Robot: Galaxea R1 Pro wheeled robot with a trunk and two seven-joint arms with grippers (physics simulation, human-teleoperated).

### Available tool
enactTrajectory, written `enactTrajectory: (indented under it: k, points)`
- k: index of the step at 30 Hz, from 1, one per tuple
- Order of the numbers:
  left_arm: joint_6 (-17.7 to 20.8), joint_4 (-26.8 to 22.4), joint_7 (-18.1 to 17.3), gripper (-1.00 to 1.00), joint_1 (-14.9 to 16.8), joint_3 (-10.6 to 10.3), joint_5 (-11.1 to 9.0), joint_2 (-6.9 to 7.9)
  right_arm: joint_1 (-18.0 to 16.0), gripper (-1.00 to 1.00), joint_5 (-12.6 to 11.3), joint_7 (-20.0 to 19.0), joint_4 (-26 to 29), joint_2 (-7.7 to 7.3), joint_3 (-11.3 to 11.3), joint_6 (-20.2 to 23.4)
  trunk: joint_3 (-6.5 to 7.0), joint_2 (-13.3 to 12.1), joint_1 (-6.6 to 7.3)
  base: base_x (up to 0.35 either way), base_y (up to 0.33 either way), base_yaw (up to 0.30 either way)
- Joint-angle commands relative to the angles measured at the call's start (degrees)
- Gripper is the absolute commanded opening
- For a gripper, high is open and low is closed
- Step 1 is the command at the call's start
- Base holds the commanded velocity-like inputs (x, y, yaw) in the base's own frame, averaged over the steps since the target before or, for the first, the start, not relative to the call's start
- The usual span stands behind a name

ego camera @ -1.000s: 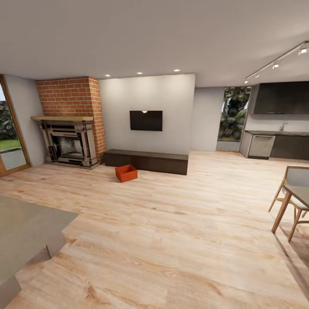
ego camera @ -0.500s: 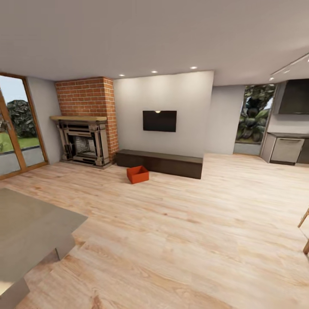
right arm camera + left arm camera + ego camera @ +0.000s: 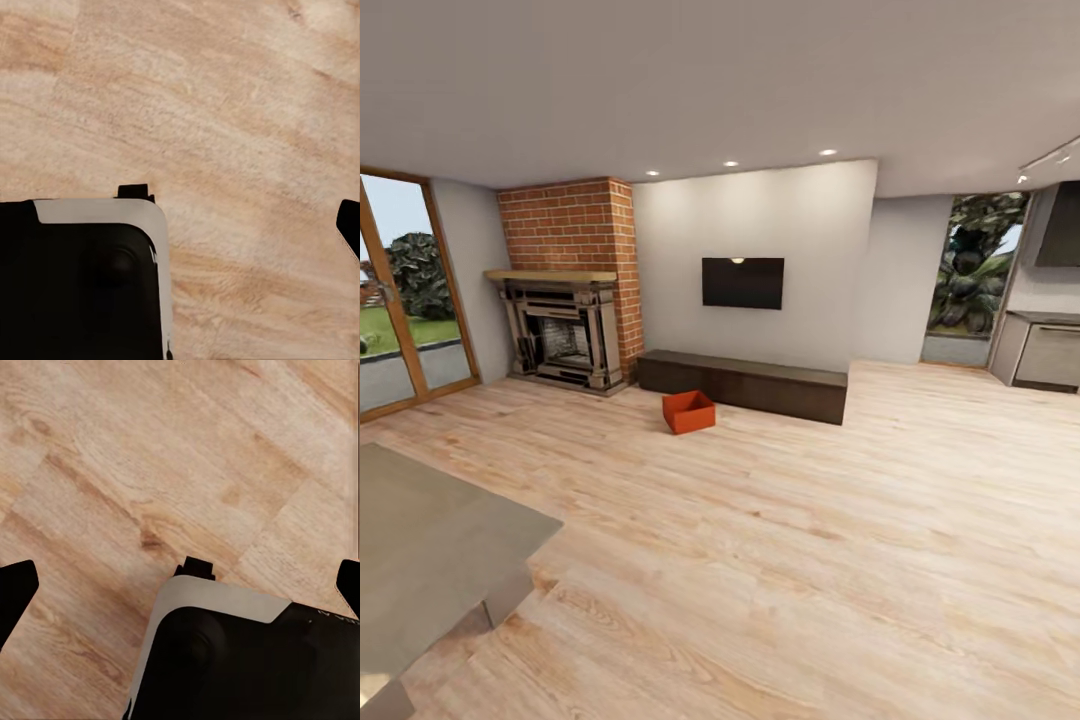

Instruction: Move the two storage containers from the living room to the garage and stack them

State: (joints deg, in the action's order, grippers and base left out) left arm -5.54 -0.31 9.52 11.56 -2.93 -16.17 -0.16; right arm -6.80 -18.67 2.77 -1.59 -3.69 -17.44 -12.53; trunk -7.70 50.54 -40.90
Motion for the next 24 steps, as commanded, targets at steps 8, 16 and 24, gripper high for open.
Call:
enactTrajectory:
  k: [8, 16, 24]
  points:
    - [0.00, 0.02, 0.15, 1.00, 0.05, -0.33, -0.45, 0.00, -0.09, 1.00, -0.03, 0.04, -0.17, -0.10, -0.70, -0.60, -0.08, 0.05, -0.04, 0.322, 0.000, 0.000]
    - [0.16, 0.04, 0.14, 1.00, 0.05, -0.35, -0.45, -0.01, -0.08, 1.00, 0.11, -0.02, -0.17, -0.23, -0.85, -0.67, -0.08, 0.05, -0.04, 0.322, 0.000, 0.000]
    - [0.24, 0.04, 0.15, 1.00, 0.05, -0.34, -0.45, -0.02, -0.08, 1.00, 0.13, -0.04, -0.17, -0.27, -0.92, -0.60, -0.08, 0.05, -0.04, 0.322, 0.000, 0.000]
